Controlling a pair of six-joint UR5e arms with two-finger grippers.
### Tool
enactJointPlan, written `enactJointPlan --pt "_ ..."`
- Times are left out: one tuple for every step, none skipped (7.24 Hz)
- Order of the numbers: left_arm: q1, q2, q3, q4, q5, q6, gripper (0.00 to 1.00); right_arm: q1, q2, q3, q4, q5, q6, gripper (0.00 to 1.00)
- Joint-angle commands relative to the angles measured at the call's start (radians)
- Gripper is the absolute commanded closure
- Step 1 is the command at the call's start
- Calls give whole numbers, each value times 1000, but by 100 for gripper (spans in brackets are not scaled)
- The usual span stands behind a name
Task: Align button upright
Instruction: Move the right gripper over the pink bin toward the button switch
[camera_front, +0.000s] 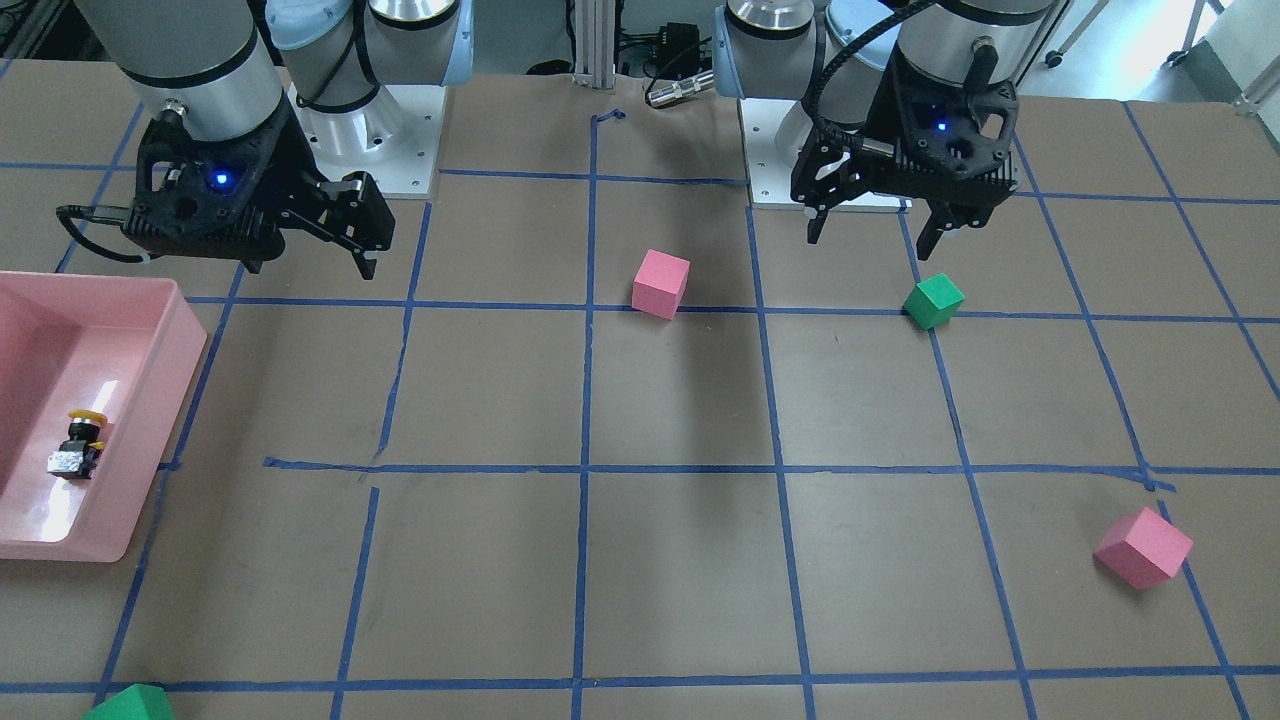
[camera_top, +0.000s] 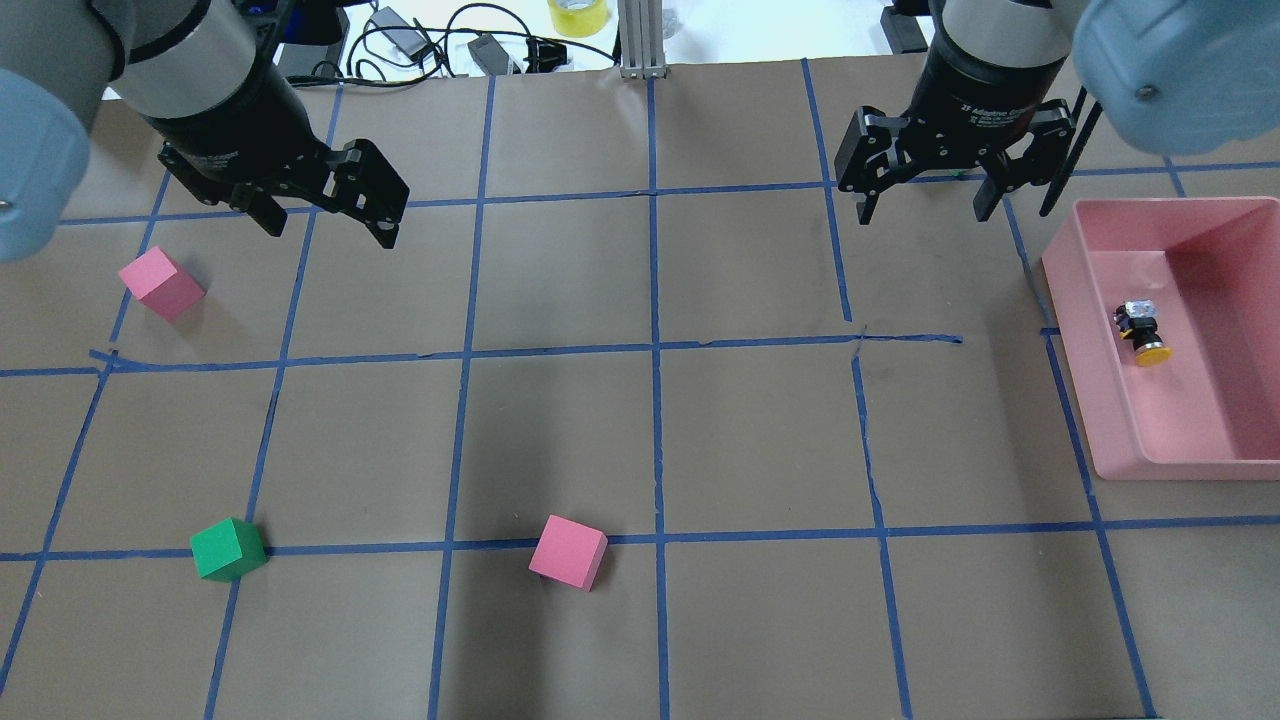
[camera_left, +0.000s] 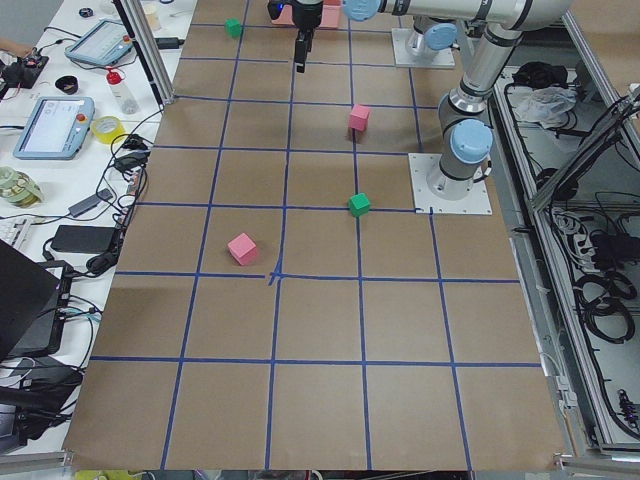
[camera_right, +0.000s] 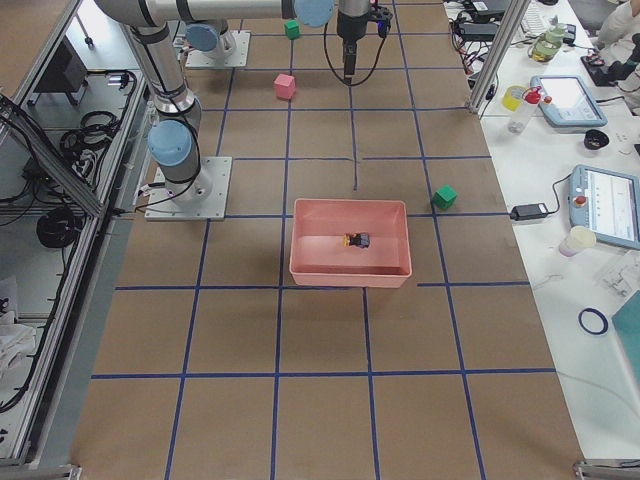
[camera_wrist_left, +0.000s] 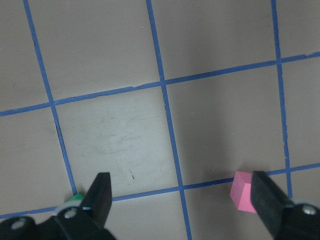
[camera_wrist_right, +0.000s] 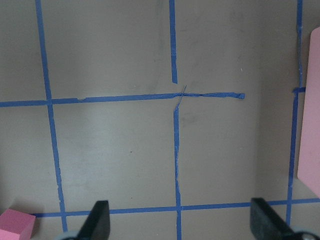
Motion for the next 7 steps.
enactJointPlan --pt "1 0 0 0 -1 0 0 -5 7 7 -2 -2 0 0" --pt "0 0 0 0 -1 0 0 -41 9 7 -12 -18 -19 0" --pt "1 0 0 0 -1 0 0 -104 10 8 -11 -22 -36 0" --pt "1 0 0 0 -1 0 0 -179 19 10 -6 -24 -88 0" --pt "1 0 0 0 -1 0 0 -263 26 18 -11 -24 -192 0" --pt "0 0 1 0 -1 0 0 -334 30 47 -69 -22 -213 0" --pt "1 0 1 0 -2 0 0 -397 61 98 -163 -22 -219 0"
